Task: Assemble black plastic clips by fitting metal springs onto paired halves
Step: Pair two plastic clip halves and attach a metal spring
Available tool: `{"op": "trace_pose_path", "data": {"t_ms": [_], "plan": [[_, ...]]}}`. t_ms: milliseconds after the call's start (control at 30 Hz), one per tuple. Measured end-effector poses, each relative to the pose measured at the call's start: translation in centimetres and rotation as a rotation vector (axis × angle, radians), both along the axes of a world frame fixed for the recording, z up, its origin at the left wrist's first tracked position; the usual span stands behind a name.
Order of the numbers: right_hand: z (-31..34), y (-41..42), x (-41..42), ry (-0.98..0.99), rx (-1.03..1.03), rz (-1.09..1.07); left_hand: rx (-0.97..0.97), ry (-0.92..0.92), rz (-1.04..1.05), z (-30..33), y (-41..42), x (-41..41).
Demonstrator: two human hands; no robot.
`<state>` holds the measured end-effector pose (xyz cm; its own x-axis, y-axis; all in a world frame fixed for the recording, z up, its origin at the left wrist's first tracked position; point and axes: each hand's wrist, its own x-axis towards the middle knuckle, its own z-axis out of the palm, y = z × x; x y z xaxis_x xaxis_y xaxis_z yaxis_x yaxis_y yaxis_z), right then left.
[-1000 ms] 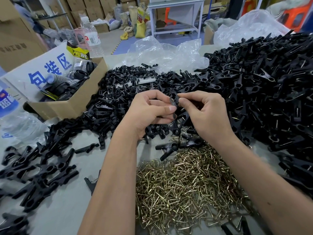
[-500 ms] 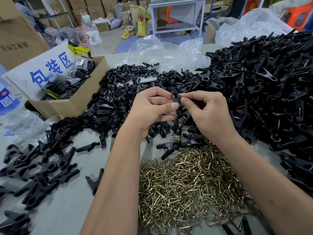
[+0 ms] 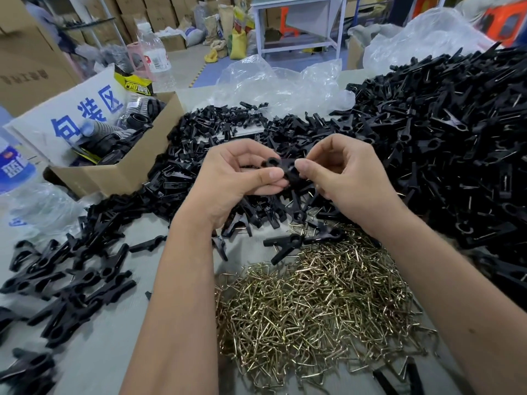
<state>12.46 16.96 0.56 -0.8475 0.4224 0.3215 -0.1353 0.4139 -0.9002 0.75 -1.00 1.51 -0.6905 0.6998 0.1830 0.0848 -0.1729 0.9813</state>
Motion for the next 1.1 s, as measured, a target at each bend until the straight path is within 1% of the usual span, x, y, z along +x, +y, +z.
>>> {"op": "trace_pose_path", "data": {"t_ms": [33,67,100,133,200,233,267,300,333,533,667,767,833,933,1033,1100], "plan": [[0.3,-0.2,0.1,-0.013,0.121,-0.027,0.013,0.003,0.062,0.0,-0.3,-0.3],[0.7,-0.6,0.4,-0.038,0.208,0.020,0.028,0.010,0.143,-0.1,-0.6,-0.6],[1.2,-1.1,0.6,-0.086,0.262,0.147,0.047,0.016,0.227,-0.2,-0.8,-0.9],[1.7,-1.8,0.8,-0.163,0.300,0.320,0.072,0.019,0.296,-0.3,-1.1,-1.2],[2.1,-3.5,1.0,-0.349,0.407,0.631,0.105,0.026,0.377,-0.5,-1.5,-1.6],[1.9,-4.4,0.9,-0.421,0.495,0.718,0.108,0.031,0.397,-0.6,-1.7,-1.8],[1.6,-5.2,0.8,-0.469,0.578,0.766,0.108,0.031,0.408,-0.7,-1.8,-1.9],[1.3,-5.9,0.7,-0.484,0.615,0.780,0.111,0.025,0.415,-0.7,-1.9,-2.0],[1.1,-6.2,0.6,-0.462,0.593,0.781,0.114,0.017,0.421,-0.7,-1.9,-2.0],[1.3,-4.0,0.7,-0.339,0.291,0.666,0.076,0.021,0.435,-0.7,-1.7,-1.9],[1.1,-3.2,0.7,-0.211,0.004,0.465,0.069,0.017,0.414,-0.6,-1.7,-1.8],[0.7,-2.4,0.5,-0.183,-0.281,0.436,0.050,0.039,0.401,-0.7,-1.5,-1.7],[0.6,-1.8,0.5,-0.170,-0.392,0.421,0.027,0.061,0.402,-0.8,-1.5,-1.7],[0.7,-1.2,0.6,-0.114,-0.482,0.344,0.009,0.067,0.377,-0.9,-1.4,-1.8],[0.5,-1.0,0.6,-0.062,-0.493,0.265,-0.009,0.085,0.330,-1.1,-1.4,-1.7],[0.4,-0.8,0.6,-0.016,-0.465,0.203,-0.015,0.095,0.315,-1.3,-1.2,-1.8]]}}
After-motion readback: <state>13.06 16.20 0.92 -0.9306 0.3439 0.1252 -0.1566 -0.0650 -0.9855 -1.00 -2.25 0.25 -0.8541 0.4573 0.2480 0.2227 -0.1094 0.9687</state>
